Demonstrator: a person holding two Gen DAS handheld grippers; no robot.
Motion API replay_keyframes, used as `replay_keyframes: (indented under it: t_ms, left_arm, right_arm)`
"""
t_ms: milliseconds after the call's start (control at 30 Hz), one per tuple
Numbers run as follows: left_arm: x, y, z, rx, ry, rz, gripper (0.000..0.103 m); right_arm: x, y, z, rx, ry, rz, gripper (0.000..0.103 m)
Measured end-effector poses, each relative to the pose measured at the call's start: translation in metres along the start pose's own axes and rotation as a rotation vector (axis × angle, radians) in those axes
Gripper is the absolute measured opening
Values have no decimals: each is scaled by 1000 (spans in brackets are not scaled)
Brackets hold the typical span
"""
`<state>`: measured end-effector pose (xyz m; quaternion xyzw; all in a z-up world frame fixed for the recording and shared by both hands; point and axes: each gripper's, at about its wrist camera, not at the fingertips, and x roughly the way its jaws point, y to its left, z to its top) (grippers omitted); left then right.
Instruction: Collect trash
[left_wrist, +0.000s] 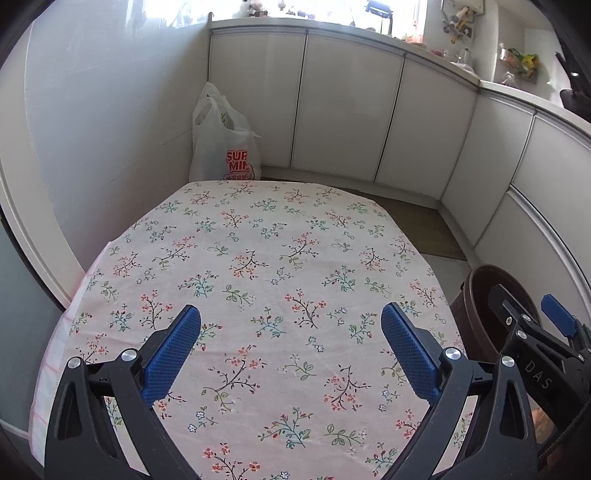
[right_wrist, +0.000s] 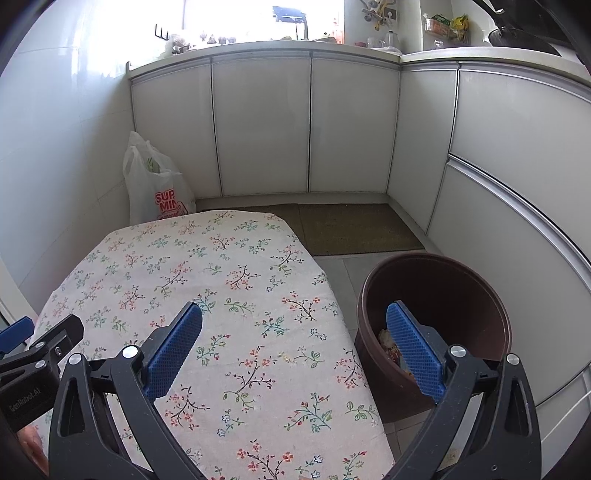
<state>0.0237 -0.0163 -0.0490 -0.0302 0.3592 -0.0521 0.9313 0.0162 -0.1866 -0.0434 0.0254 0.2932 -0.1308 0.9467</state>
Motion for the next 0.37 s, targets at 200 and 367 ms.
replay_keyframes:
  t_ms: [200, 367]
  left_arm:
    - [9, 5, -1, -40, 58, -25, 95]
    - [15, 13, -3, -94, 99, -38, 95]
  right_arm:
    - [1, 0, -1, 4, 4, 0, 96]
    - [0, 0, 0, 5, -5, 6, 96]
